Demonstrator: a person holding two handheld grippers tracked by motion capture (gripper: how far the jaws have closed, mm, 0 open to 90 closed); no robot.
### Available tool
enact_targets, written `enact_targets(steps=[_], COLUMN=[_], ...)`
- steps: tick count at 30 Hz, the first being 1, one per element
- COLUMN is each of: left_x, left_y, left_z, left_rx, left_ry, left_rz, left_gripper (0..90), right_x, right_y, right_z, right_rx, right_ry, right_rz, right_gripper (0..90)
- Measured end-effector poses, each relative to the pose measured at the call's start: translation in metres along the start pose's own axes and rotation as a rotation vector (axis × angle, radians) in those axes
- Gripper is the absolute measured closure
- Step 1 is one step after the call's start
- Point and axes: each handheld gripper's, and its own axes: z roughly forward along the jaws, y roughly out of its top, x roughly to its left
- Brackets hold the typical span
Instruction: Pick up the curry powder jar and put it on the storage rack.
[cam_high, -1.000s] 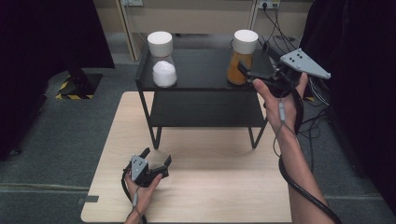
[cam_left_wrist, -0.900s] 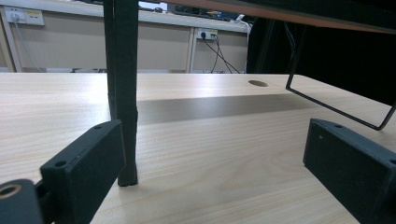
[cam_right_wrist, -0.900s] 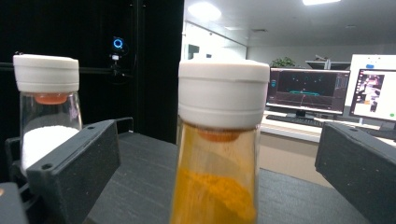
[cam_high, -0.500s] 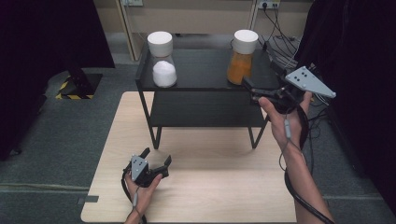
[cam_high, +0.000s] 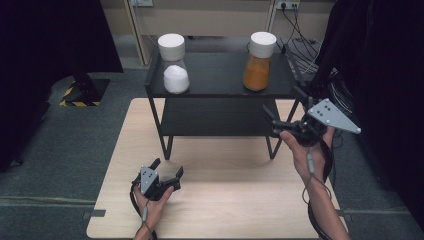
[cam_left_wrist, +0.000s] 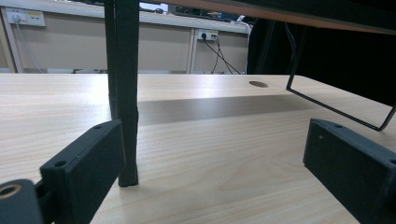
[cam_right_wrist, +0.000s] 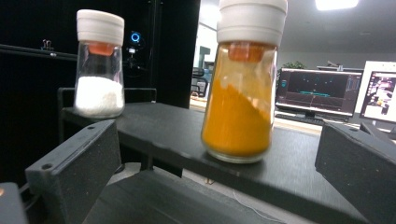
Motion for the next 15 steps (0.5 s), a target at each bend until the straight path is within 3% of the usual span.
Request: enact_targets(steps=[15], left_x=[0.000], left_y=[0.000], left_z=[0.000], left_rx=[0.000], left_ry=[0.001], left_rz=[0.001], left_gripper=[4.8], right_x=[0.012], right_y=[-0.042], right_z=[-0.034], right_rx=[0.034], right_ry=[-0.004], right_rz=[-0.005], right_gripper=[0.5])
